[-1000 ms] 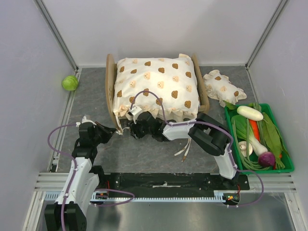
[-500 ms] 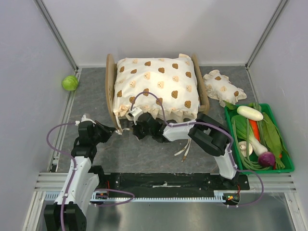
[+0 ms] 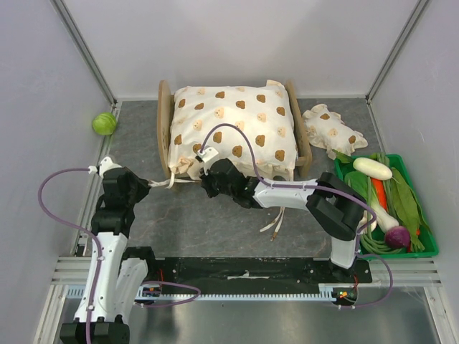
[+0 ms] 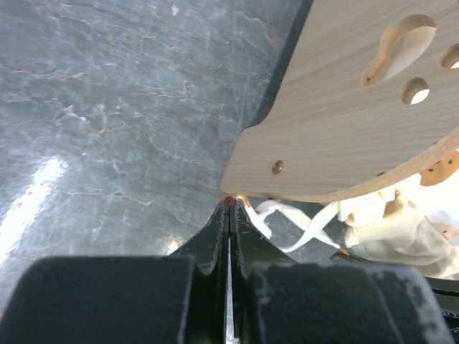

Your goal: Set up the pet bed

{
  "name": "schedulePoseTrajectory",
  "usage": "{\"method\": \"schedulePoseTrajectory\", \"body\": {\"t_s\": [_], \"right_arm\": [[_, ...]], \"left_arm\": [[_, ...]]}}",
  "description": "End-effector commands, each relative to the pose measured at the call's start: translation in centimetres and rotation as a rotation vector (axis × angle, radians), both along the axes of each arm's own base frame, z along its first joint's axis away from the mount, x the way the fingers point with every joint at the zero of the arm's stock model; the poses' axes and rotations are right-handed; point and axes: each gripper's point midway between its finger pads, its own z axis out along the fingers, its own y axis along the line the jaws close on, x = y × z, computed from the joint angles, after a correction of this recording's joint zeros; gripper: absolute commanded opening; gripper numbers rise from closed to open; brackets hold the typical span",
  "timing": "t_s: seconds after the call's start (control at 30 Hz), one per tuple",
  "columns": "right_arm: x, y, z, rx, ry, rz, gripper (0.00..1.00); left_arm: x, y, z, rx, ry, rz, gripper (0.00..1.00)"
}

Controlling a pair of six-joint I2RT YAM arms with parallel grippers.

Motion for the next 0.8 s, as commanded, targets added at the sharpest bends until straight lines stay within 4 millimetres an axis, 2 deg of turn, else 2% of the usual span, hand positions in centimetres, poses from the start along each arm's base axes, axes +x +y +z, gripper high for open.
{"method": "schedulePoseTrajectory", "body": {"t_s": [0.0, 0.17, 0.37, 0.53, 0.67, 0.77], "right_arm": [[0.7, -0.9, 0.9, -0.017, -0.021, -0.046, 0.0], [1.1, -2.3, 0.9, -0.032, -0.017, -0.127, 0.0], [1.9, -5.1, 2.0, -0.023, -0.038, -0.228, 0.0], [2.4, -7.6, 3.1, -0.007, -0.051, -0.302, 0.0], [3.1, -10.1, 3.7, -0.003, -0.062, -0.379, 0.0], [3.6, -11.9, 3.9, -0.001, -0.064, -0.437, 0.0]], "left_arm": [[-1.4, 2.6, 1.4, 0.127, 0.023, 0.081, 0.02], [-1.6, 2.2, 2.4, 0.128, 0.013, 0.047, 0.02], [-2.9, 1.5, 2.2, 0.09, 0.011, 0.04, 0.02], [-2.8, 1.1, 2.3, 0.056, -0.008, 0.034, 0.02], [-1.3, -1.3, 2.3, -0.031, -0.038, -0.07, 0.02], [-0.7, -3.2, 1.6, -0.099, -0.035, -0.148, 0.02]]}}
